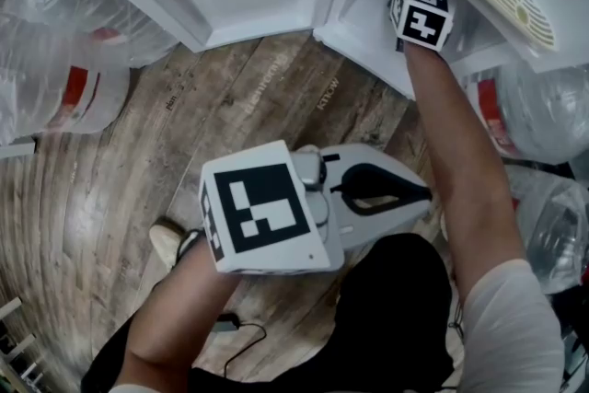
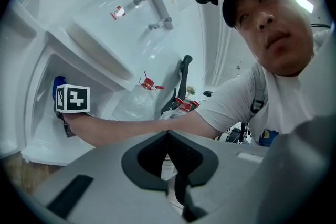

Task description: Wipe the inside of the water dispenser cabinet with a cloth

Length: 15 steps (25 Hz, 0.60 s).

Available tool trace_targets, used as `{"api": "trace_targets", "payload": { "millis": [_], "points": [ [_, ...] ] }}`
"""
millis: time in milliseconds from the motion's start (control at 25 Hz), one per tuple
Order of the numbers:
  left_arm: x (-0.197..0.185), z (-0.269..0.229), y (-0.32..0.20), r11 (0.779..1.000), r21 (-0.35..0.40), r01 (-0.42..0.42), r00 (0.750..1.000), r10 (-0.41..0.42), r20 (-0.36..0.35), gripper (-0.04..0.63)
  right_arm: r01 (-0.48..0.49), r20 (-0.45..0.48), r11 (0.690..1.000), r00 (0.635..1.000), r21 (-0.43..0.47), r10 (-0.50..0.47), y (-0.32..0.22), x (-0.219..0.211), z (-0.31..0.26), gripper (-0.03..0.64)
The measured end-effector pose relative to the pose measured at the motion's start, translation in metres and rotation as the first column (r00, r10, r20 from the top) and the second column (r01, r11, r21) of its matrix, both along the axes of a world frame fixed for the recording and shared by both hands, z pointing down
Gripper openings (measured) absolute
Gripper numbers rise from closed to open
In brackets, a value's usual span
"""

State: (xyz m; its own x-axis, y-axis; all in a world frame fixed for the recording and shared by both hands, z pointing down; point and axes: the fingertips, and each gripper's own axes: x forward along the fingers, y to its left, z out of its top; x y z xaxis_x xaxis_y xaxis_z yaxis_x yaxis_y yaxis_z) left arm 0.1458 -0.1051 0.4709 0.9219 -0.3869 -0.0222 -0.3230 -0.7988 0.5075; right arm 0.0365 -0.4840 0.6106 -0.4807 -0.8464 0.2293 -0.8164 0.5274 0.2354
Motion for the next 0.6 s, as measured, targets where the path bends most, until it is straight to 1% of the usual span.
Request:
{"api": "trace_targets", "payload": {
  "millis": [160, 280, 360, 440, 520, 600],
  "points": [
    [-0.007, 0.004, 0.001, 1.000, -0.008, 0.014, 1.000, -0.014, 0.001, 0.003, 0.001, -0.030, 0.996, 1.000, -0.090, -0.004, -0.004, -0.003, 0.038, 0.077],
    [-0.009, 0.007, 0.002, 1.000, -0.017, 0.022, 1.000, -0.022, 0.002, 0.003, 0.005, -0.049, 0.984, 0.999, -0.176, -0.014, -0.002, -0.005, 0.063, 0.077],
    [-0.010, 0.007, 0.002, 1.000, -0.019, 0.024, 1.000, -0.024, 0.002, 0.003, -0.002, -0.050, 0.978, 0.999, -0.210, -0.009, 0.001, -0.004, 0.070, 0.077],
    [-0.010, 0.006, 0.000, 1.000, -0.016, 0.024, 1.000, -0.024, 0.002, 0.003, 0.003, -0.055, 0.982, 0.998, -0.190, -0.014, 0.003, -0.003, 0.068, 0.077],
    [-0.011, 0.004, -0.002, 1.000, -0.010, 0.022, 1.000, -0.022, -0.003, 0.003, 0.018, -0.054, 0.991, 0.998, -0.136, -0.026, 0.007, -0.001, 0.057, 0.077],
    [-0.011, 0.003, -0.003, 1.000, -0.005, 0.018, 1.000, -0.018, -0.004, 0.003, 0.028, -0.031, 0.996, 0.999, -0.081, -0.031, 0.012, 0.001, 0.036, 0.077]
  ]
}}
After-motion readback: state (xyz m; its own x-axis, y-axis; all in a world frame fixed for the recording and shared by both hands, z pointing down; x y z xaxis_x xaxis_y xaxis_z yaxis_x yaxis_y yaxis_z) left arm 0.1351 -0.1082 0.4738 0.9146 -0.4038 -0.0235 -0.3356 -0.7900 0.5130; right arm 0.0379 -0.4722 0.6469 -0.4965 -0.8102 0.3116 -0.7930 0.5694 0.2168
